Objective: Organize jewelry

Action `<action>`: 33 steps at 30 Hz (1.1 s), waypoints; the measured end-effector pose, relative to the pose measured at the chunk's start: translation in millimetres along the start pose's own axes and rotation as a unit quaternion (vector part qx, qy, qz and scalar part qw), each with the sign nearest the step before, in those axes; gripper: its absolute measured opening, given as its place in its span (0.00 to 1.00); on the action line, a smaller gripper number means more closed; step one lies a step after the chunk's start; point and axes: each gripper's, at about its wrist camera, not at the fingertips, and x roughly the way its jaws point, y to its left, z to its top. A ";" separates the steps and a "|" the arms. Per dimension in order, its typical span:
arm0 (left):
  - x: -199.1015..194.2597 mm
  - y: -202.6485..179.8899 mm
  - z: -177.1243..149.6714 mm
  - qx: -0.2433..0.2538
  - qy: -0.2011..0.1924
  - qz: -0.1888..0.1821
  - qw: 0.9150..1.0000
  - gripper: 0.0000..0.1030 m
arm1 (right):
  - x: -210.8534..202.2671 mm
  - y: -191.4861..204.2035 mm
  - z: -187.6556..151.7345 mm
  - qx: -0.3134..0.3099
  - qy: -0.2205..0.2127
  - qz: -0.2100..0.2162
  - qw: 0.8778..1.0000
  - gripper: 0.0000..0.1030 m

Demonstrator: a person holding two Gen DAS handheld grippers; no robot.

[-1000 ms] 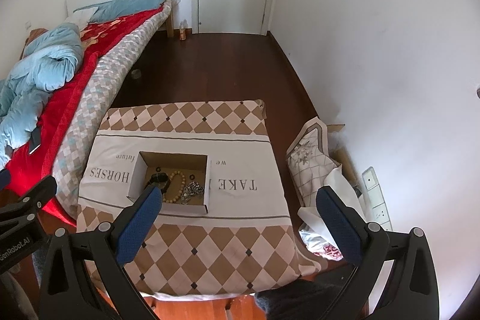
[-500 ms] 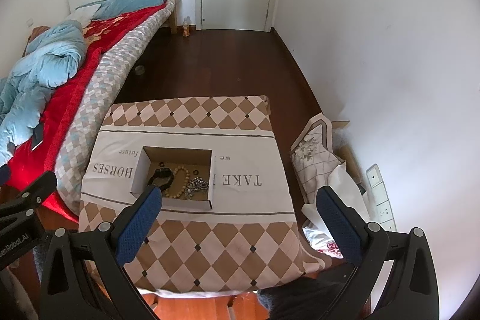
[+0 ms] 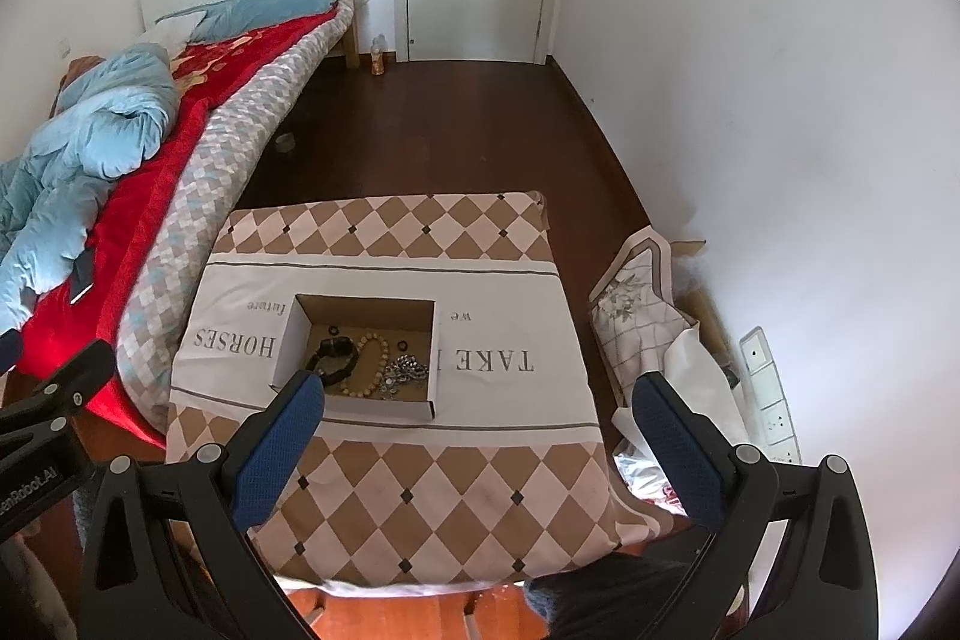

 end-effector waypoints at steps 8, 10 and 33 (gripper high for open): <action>-2.4 2.4 1.7 0.001 -0.004 0.005 1.000 1.00 | -0.6 0.7 0.4 0.001 0.000 0.002 1.000 1.00; -3.7 2.5 1.9 0.002 -0.006 0.007 1.000 1.00 | -1.3 1.7 0.6 0.001 0.000 0.004 1.000 1.00; -7.3 0.8 0.5 0.012 -0.017 0.014 1.000 1.00 | -2.8 3.0 0.1 0.004 -0.001 0.011 1.000 1.00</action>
